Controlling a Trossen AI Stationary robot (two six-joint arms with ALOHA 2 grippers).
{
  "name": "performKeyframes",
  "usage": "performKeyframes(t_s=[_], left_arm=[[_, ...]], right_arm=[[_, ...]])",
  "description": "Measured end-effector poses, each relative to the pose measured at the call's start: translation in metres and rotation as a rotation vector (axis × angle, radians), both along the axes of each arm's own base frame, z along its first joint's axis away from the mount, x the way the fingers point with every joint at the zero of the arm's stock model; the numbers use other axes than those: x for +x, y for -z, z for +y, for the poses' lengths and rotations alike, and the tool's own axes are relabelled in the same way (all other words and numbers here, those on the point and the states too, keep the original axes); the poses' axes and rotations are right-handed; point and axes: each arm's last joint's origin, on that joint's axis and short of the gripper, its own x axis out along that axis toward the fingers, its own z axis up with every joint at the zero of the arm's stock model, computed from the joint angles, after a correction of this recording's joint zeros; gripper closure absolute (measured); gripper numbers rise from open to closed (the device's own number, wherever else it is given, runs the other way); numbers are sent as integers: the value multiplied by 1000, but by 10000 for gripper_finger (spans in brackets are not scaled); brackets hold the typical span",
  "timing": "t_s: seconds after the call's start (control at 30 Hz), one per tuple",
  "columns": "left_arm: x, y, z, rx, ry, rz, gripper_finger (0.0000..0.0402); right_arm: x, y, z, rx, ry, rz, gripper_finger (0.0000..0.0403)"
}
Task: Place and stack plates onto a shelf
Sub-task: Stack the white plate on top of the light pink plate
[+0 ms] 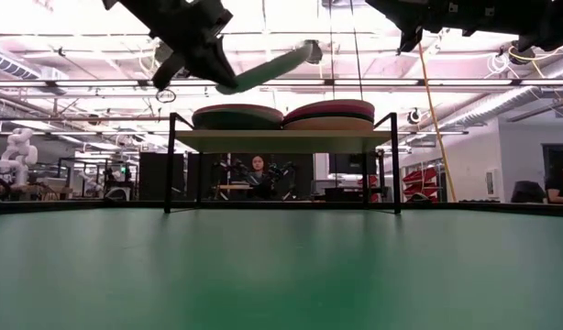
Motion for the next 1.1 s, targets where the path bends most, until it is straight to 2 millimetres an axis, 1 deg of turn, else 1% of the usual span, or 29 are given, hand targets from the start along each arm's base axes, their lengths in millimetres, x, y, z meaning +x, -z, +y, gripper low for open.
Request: performKeyframes(t_s=[0.2, 0.27, 0.37, 0.47, 0.57, 0.8, 1.1], left_arm=[[-2, -34, 25, -38, -27, -56, 392], [-1, -39, 34, -43, -51, -54, 392], [-6, -40, 48, -52, -92, 1, 392], [-9, -41, 63, -50, -142, -5, 392], [-18, -34, 73, -83, -193, 61, 392], [-23, -30, 79, -129, -247, 68, 377], [-23, -30, 79, -155, -271, 48, 372]], right_arm=[[0, 0, 0, -3, 0, 0, 339], [0, 0, 0, -3, 1, 0, 339], [0, 0, 0, -3, 0, 0, 339], [0, 0, 0, -1, 0, 2, 339], [0, 0, 0, -1, 0, 1, 339], [0, 0, 0, -4, 4, 1, 339], [0, 1, 0, -1, 1, 6, 339]])
